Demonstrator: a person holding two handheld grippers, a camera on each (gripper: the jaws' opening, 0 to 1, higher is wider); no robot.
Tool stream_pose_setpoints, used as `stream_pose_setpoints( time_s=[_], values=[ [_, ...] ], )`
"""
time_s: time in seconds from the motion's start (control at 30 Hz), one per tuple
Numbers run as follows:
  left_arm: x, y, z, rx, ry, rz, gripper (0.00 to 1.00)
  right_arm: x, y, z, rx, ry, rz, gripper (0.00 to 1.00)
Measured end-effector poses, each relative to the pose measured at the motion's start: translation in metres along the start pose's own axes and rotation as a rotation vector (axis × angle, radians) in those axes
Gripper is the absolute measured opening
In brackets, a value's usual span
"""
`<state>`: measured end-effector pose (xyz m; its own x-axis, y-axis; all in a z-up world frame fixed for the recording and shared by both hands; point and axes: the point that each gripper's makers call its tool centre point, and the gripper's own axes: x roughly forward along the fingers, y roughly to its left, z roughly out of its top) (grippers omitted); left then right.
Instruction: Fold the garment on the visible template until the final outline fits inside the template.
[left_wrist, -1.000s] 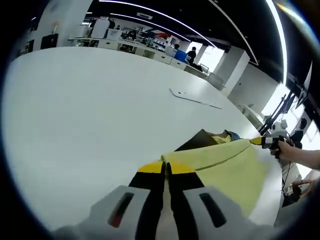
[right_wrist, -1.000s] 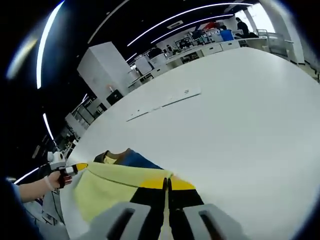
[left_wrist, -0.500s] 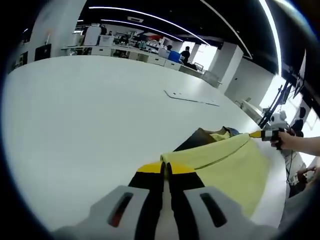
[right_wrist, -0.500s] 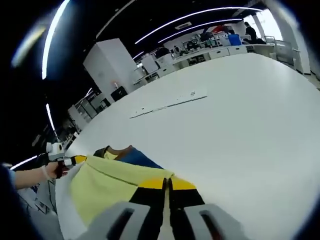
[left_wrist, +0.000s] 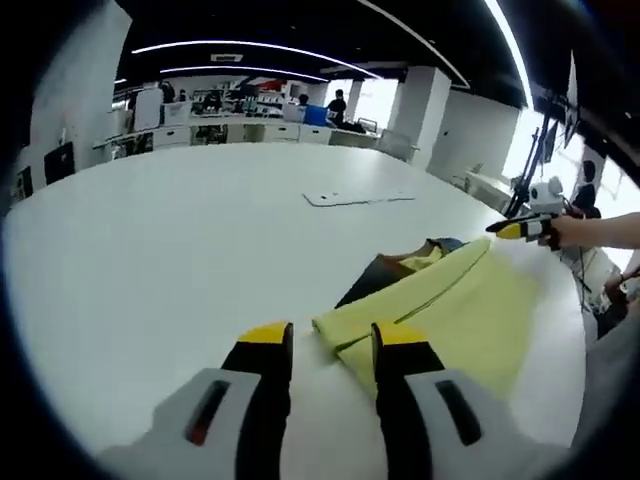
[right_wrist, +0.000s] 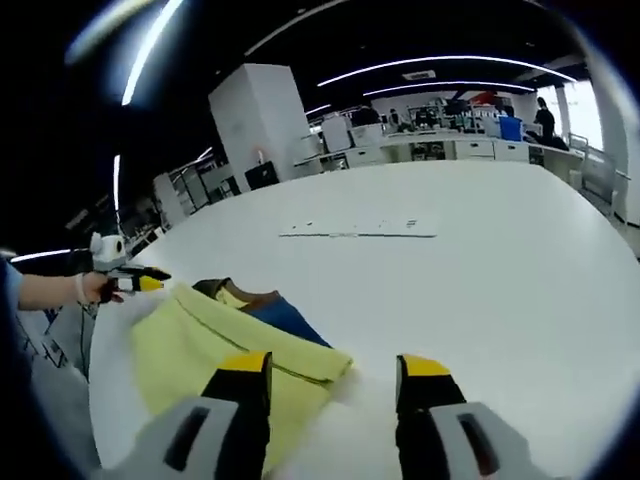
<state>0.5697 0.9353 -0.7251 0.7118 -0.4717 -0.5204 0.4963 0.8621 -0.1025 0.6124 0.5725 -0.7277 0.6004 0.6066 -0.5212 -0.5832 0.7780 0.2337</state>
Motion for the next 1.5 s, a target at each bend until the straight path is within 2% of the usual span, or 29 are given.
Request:
stream_pose_setpoints(
  time_s=[0.17, 0.23, 0.3, 0.4, 0.5, 0.6, 0.67, 0.7, 0.77, 0.8, 0.9, 0.97, 1.03, 1.1, 1.13, 1.2, 1.3, 1.5],
  values=[
    [-0.006, -0.002, 0.006, 0.226, 0.043, 0.021, 0.35, -0.003, 0.001, -0.003, -0.137, 0.038, 0.004, 0.59],
    [-0.006, -0.002, 0.006, 0.286, 0.064, 0.024, 0.35, -0.004, 0.005, -0.003, -0.159, 0.05, 0.011, 0.59],
    [-0.006, -0.002, 0.008, 0.375, 0.083, 0.023, 0.33, -0.006, 0.004, -0.002, -0.225, 0.065, 0.003, 0.58],
    [-0.003, -0.006, 0.008, 0.419, 0.106, 0.002, 0.33, -0.008, 0.005, -0.003, -0.306, 0.093, 0.004, 0.57],
    [-0.002, -0.006, 0.009, 0.511, 0.123, -0.003, 0.32, -0.009, 0.003, -0.001, -0.428, 0.116, -0.014, 0.51],
    [0.001, -0.004, 0.009, 0.591, 0.147, -0.001, 0.3, -0.006, 0.007, -0.001, -0.475, 0.12, -0.007, 0.44],
    [0.002, -0.003, 0.007, 0.639, 0.163, 0.001, 0.29, -0.005, 0.002, -0.001, -0.536, 0.145, -0.039, 0.38],
    [0.003, -0.003, 0.006, 0.668, 0.169, 0.003, 0.28, -0.003, 0.0, 0.0, -0.593, 0.148, -0.049, 0.36],
    [0.005, -0.003, 0.006, 0.646, 0.162, 0.001, 0.29, -0.001, -0.001, -0.002, -0.647, 0.162, -0.062, 0.28],
    [0.006, -0.002, 0.006, 0.64, 0.164, 0.0, 0.29, 0.0, -0.001, -0.004, -0.659, 0.176, -0.054, 0.27],
    [0.009, 0.001, 0.003, 0.696, 0.176, 0.011, 0.26, 0.004, -0.004, -0.009, -0.708, 0.211, -0.07, 0.32],
    [0.011, 0.002, 0.003, 0.71, 0.175, 0.018, 0.24, 0.005, -0.006, -0.014, -0.762, 0.243, -0.069, 0.3],
    [0.013, 0.004, 0.004, 0.766, 0.183, 0.033, 0.23, 0.006, -0.006, -0.019, -0.808, 0.262, -0.074, 0.3],
    [0.016, 0.002, 0.002, 0.804, 0.19, 0.034, 0.23, 0.007, -0.012, -0.02, -0.898, 0.293, -0.105, 0.28],
    [0.018, 0.0, -0.001, 0.82, 0.196, 0.025, 0.23, 0.009, -0.01, -0.022, -0.928, 0.291, -0.093, 0.27],
    [0.021, 0.0, -0.005, 0.815, 0.211, 0.021, 0.23, 0.012, -0.009, -0.025, -0.912, 0.299, -0.093, 0.27],
    [0.025, 0.001, -0.009, 0.822, 0.224, 0.019, 0.24, 0.014, -0.011, -0.023, -0.946, 0.307, -0.107, 0.25],
    [0.026, -0.002, -0.006, 0.87, 0.221, 0.012, 0.21, 0.013, -0.008, -0.018, -0.985, 0.293, -0.101, 0.22]
  ],
)
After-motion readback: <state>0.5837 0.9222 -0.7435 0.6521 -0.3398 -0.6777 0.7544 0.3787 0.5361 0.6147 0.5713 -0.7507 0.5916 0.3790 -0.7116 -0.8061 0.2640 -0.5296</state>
